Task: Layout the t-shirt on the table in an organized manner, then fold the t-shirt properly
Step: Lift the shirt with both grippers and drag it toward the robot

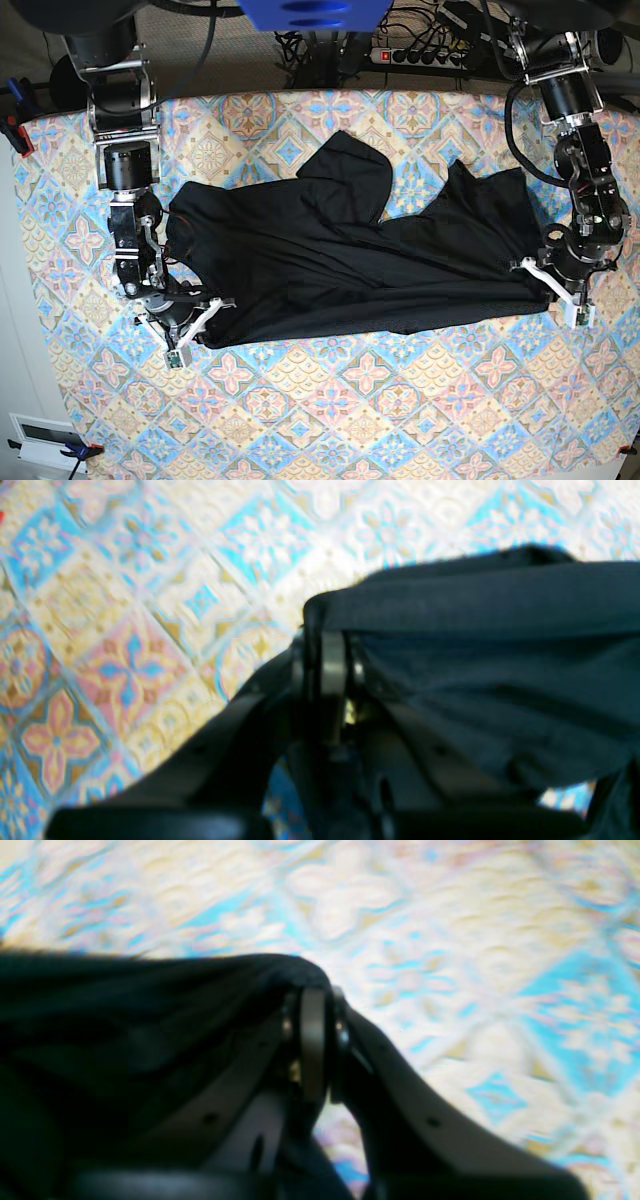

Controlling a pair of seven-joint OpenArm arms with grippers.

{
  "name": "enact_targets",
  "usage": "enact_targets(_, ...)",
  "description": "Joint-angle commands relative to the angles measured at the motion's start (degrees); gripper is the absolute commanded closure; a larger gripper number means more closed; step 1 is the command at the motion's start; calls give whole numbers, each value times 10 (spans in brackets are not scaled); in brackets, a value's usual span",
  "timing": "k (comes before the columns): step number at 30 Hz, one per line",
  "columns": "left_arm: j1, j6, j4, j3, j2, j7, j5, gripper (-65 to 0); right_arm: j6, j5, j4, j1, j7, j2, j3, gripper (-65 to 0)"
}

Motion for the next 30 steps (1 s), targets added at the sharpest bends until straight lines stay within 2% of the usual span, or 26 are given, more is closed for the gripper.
enact_targets(1,-24,1,9,-5,-10,-17,-2,0,-5,1,7,26,17,13,8,0)
enact_targets(9,-95,1,4,-1,-25,-17,4,0,-5,0,8,26,20,22,7,0)
enact_targets(14,-160,1,-46,-4,-26,-17,4,0,-5,1,13,26,22,25,9,0)
enact_targets(20,-177,2,-46,-2,-40,-17,3,0,-5,1,69,58,19,25,70,0)
enact_targets(24,-192,2,-46,-4,-40,-17,3,0,-4,2,80,101,17,25,72,0)
enact_targets(26,-195,2,-46,-4,-40,-18,3,0,19,2,78,122,20,25,72,0)
enact_targets(28,-213,2,-46,-5,-40,-18,3,0,61,2,76,152,19,25,72,0)
enact_targets(30,-227,2,-46,-5,-40,-18,3,0,79,3,75,176,19,25,72,0)
